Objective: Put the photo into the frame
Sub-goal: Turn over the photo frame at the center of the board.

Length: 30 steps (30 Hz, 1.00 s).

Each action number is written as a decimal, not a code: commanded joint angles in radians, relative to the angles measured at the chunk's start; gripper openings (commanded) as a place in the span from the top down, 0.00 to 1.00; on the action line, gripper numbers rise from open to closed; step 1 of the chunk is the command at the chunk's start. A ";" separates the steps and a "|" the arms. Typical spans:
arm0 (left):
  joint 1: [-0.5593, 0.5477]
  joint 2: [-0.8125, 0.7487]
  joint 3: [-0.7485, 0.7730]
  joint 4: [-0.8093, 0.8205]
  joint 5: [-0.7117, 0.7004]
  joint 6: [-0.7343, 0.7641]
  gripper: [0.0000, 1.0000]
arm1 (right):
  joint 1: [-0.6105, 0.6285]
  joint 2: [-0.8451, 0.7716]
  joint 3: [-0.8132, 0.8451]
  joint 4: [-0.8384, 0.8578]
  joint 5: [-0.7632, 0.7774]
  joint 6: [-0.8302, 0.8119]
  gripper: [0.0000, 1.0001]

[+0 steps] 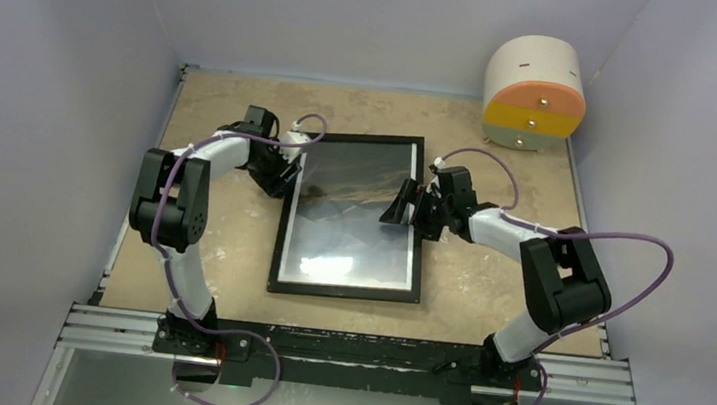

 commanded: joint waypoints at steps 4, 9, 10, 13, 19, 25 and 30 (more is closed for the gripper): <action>0.031 -0.046 0.011 -0.087 0.021 -0.007 0.36 | -0.004 -0.070 0.039 -0.262 0.332 -0.105 0.01; 0.053 -0.071 0.025 -0.092 0.035 -0.007 0.30 | -0.005 -0.142 0.077 -0.375 0.500 -0.118 0.01; 0.056 -0.073 0.031 -0.094 0.039 -0.008 0.29 | -0.004 -0.152 0.082 -0.381 0.512 -0.121 0.01; 0.067 -0.089 0.048 -0.095 0.058 -0.028 0.26 | -0.004 -0.185 0.092 -0.379 0.555 -0.130 0.01; 0.110 -0.177 -0.029 0.184 -0.009 -0.218 0.20 | -0.007 -0.316 0.048 -0.241 0.840 -0.133 0.01; 0.112 -0.202 -0.250 0.563 -0.146 -0.316 0.21 | -0.011 -0.279 -0.146 0.232 1.355 -0.329 0.01; 0.115 -0.246 -0.456 0.889 -0.172 -0.368 0.21 | -0.082 -0.293 -0.322 0.645 1.327 -0.456 0.01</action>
